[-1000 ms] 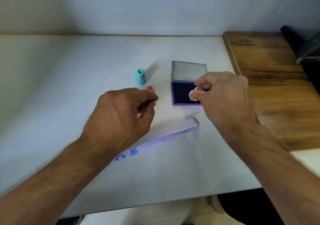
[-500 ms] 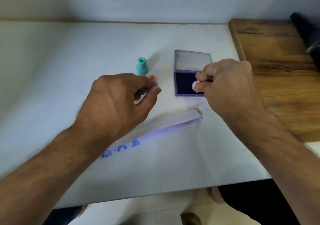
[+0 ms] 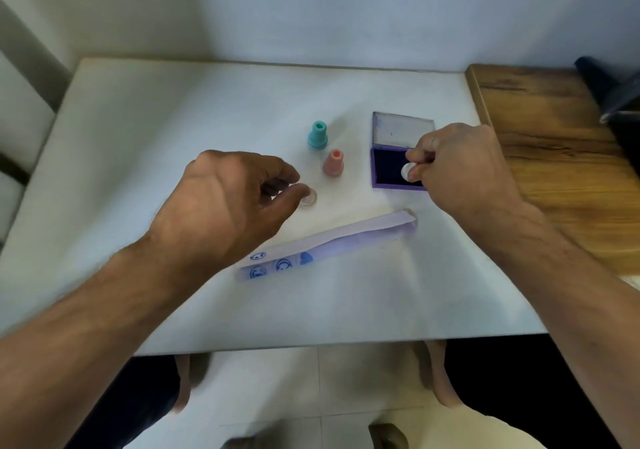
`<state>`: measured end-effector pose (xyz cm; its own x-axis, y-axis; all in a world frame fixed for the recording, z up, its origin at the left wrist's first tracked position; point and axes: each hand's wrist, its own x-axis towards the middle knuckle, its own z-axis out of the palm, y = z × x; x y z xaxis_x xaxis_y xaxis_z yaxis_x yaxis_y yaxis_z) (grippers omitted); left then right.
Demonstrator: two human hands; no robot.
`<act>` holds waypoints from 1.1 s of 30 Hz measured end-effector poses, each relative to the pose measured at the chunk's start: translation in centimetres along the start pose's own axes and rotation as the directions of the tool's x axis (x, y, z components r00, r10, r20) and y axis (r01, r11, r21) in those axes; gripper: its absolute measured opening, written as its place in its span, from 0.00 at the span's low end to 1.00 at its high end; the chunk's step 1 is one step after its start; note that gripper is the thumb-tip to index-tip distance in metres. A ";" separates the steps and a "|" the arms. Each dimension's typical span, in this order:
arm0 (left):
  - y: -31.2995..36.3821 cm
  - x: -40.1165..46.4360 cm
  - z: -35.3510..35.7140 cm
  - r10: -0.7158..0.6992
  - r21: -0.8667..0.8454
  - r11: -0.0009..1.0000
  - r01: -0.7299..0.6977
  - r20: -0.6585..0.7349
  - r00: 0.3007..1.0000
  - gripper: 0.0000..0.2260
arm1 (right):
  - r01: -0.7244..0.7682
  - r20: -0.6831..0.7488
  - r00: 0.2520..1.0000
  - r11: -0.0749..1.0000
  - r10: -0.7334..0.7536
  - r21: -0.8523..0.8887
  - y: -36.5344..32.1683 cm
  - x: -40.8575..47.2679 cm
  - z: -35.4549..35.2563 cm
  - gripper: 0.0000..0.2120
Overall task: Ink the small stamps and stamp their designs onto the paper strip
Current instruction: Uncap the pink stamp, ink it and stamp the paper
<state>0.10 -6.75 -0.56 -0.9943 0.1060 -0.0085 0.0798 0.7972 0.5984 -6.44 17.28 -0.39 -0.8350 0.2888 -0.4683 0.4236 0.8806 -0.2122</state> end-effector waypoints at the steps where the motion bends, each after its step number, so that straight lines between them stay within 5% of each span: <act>1: 0.0 0.0 -0.3 -0.031 0.015 0.999 0.031 0.033 0.999 0.16 | 0.018 -0.001 1.000 1.000 -0.018 0.006 -0.2 -0.1 -0.1 0.15; 6: -0.7 -0.3 -1.9 -0.127 0.096 0.989 0.113 0.160 0.979 0.16 | 0.310 -0.365 0.902 0.935 -0.230 0.174 2.5 -1.7 2.4 0.10; 16: -1.5 0.0 -2.9 -0.285 0.350 0.918 0.186 0.255 0.924 0.22 | 0.384 -0.472 0.855 0.875 -0.216 0.295 1.8 -3.1 2.3 0.10; 18: -1.6 -0.1 -3.0 -0.309 0.404 0.897 0.181 0.279 0.909 0.24 | 0.427 -0.459 0.870 0.737 -0.178 0.524 0.8 -3.9 1.7 0.09; 20: -1.6 -0.2 -3.0 -0.332 0.431 0.884 0.179 0.312 0.890 0.24 | 0.352 -0.305 0.936 0.402 -0.178 0.846 -0.7 -5.1 1.8 0.08; 22: -1.6 -0.3 -3.0 -0.348 0.449 0.876 0.174 0.339 0.874 0.24 | 0.100 -0.086 0.967 0.045 -0.238 0.994 -2.2 -6.2 2.4 0.08; 24: -1.7 -0.5 -2.9 -0.359 0.466 0.869 0.169 0.355 0.863 0.24 | -0.169 0.092 0.936 -0.204 -0.341 0.964 -3.3 -7.3 3.2 0.10; 28: -2.2 -0.8 -2.7 -0.363 0.462 0.870 0.170 0.369 0.856 0.23 | -0.426 0.224 0.841 -0.347 -0.492 0.836 -4.5 -9.0 4.2 0.19; 33: -2.9 -1.1 -2.2 -0.339 0.424 0.891 0.162 0.384 0.859 0.21 | -0.515 0.284 0.790 -0.334 -0.543 0.790 -5.2 -9.8 4.7 0.16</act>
<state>0.79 -10.50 -0.51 -0.8542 0.0492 -0.5177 -0.0601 0.9795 0.1922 1.22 8.08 1.24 -0.7898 -0.3574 -0.4986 0.5653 -0.7396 -0.3653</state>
